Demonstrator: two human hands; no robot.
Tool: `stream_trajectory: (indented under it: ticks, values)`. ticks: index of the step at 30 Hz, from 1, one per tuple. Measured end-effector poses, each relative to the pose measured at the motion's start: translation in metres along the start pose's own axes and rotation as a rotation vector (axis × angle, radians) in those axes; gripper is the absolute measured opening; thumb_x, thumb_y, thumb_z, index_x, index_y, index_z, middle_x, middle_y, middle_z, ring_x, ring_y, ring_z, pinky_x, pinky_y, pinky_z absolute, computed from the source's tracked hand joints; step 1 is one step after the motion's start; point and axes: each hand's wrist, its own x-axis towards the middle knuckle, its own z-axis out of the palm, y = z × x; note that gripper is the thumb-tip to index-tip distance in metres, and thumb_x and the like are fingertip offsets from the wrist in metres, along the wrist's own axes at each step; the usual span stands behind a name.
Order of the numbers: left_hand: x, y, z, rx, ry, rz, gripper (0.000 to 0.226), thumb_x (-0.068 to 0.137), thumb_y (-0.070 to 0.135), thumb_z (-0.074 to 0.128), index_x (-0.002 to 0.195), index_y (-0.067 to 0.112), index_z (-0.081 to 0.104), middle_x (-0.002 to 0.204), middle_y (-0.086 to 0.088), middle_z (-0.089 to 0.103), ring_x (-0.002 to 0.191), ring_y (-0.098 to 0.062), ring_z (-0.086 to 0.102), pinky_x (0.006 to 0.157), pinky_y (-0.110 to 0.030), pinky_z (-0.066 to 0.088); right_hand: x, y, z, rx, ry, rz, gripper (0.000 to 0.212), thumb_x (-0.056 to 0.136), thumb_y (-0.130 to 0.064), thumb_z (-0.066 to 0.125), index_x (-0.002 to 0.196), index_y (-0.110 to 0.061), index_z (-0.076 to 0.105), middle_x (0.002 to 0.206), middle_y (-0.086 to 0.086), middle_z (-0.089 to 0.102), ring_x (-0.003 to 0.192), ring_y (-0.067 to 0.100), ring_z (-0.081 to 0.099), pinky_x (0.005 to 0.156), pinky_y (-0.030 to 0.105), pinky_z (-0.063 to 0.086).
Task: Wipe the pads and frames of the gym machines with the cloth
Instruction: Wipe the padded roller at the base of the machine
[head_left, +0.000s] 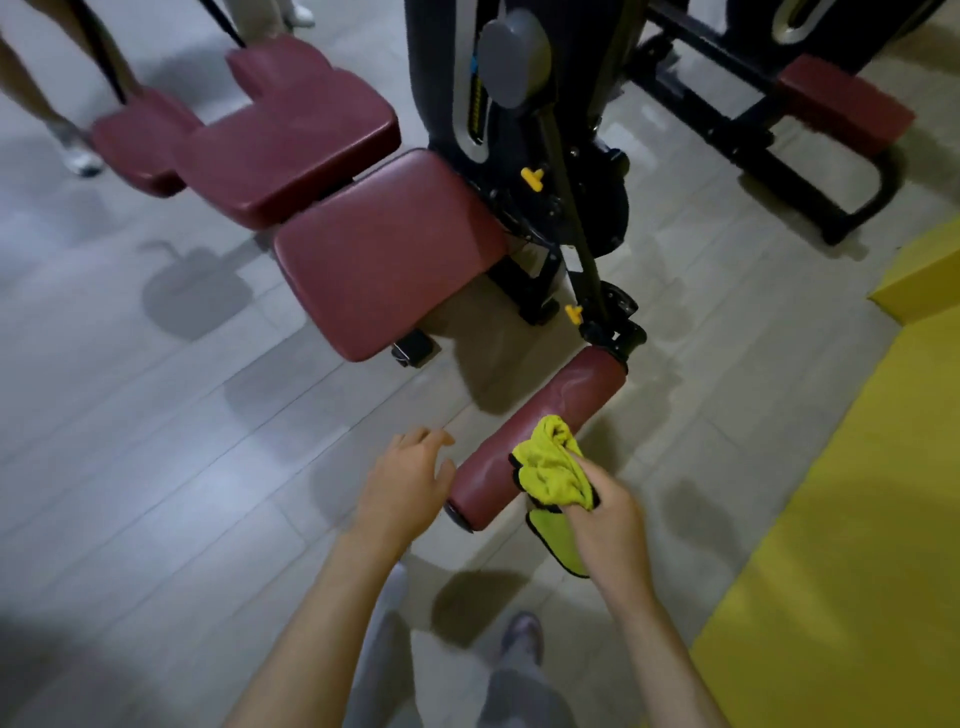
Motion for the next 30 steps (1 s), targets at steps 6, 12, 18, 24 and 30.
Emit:
stream_trajectory:
  ticks: [6, 12, 18, 24, 30]
  values:
    - [-0.045, -0.006, 0.076, -0.096, 0.055, -0.229, 0.026, 0.102, 0.024, 0.054, 0.126, 0.018, 0.064, 0.123, -0.002, 0.062, 0.116, -0.023, 0.055, 0.089, -0.029, 0.042, -0.003, 0.052, -0.013, -0.199, -0.147, -0.039, 0.047, 0.079, -0.05, 0.069, 0.126, -0.05, 0.066, 0.12, -0.03, 0.07, 0.111, -0.005, 0.066, 0.092, 0.03, 0.057]
    - [-0.035, -0.049, 0.14, -0.188, 0.118, -0.317, 0.024, 0.098, 0.021, 0.056, 0.121, 0.018, 0.065, 0.12, -0.003, 0.063, 0.116, -0.025, 0.056, 0.091, -0.034, 0.045, 0.033, 0.096, 0.035, -0.433, -0.079, -0.209, 0.049, 0.08, -0.033, 0.075, 0.126, -0.047, 0.067, 0.127, -0.028, 0.066, 0.107, 0.006, 0.064, 0.074, 0.025, 0.049]
    - [0.001, -0.097, 0.233, -0.336, 0.337, -0.371, 0.03, 0.1, 0.017, 0.052, 0.129, 0.016, 0.061, 0.127, 0.001, 0.06, 0.12, -0.017, 0.05, 0.092, -0.02, 0.032, 0.102, 0.197, 0.109, -0.636, -0.114, -0.385, 0.067, 0.065, -0.015, 0.083, 0.126, -0.039, 0.069, 0.126, -0.018, 0.065, 0.103, 0.019, 0.066, 0.079, 0.037, 0.052]
    - [0.061, -0.167, 0.326, -0.632, 0.531, -0.383, 0.034, 0.102, 0.036, 0.043, 0.13, 0.024, 0.058, 0.127, 0.009, 0.057, 0.126, -0.012, 0.05, 0.109, -0.033, 0.04, 0.165, 0.277, 0.173, -0.648, -0.05, -0.763, 0.032, 0.076, -0.041, 0.067, 0.097, -0.017, 0.067, 0.129, 0.003, 0.062, 0.125, 0.027, 0.056, 0.107, 0.047, 0.039]
    - [0.095, -0.19, 0.392, -1.025, 0.77, -0.183, 0.042, 0.103, 0.044, 0.032, 0.139, 0.035, 0.052, 0.138, 0.023, 0.053, 0.136, 0.004, 0.043, 0.113, -0.024, 0.033, 0.181, 0.308, 0.187, -0.553, -0.049, -0.869, 0.034, 0.093, -0.046, 0.06, 0.119, -0.025, 0.066, 0.136, -0.012, 0.063, 0.129, 0.01, 0.057, 0.112, 0.048, 0.036]
